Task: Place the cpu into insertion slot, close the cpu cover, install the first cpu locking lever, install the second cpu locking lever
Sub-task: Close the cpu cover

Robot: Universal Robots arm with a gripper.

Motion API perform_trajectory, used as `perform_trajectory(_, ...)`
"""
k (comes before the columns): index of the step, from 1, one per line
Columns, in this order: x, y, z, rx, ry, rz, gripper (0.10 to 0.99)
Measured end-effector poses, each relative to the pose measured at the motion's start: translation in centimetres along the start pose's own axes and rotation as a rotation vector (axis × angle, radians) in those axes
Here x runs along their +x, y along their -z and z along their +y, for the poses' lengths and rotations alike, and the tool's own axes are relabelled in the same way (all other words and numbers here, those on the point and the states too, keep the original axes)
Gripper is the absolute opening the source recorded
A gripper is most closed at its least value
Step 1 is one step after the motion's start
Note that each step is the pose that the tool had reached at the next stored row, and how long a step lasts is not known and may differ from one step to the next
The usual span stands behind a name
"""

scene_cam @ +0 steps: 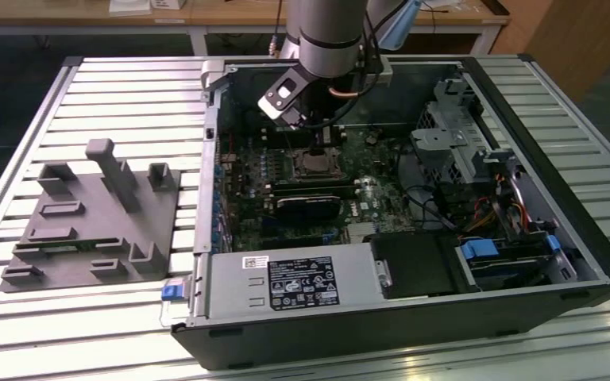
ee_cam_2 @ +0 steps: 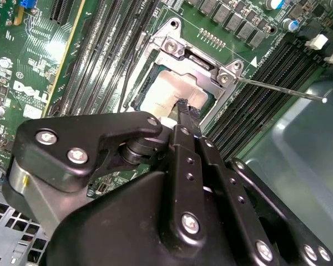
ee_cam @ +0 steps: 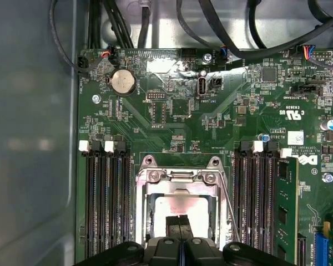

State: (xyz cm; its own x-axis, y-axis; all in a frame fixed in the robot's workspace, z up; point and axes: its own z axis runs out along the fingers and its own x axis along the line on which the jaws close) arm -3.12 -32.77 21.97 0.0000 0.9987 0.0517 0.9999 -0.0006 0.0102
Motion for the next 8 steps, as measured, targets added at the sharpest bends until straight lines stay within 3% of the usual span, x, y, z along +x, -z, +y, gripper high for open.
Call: perform_trajectory(8, 0.0, 0.0, 0.0, 0.005, 0.087, 0.0009, 0.106)
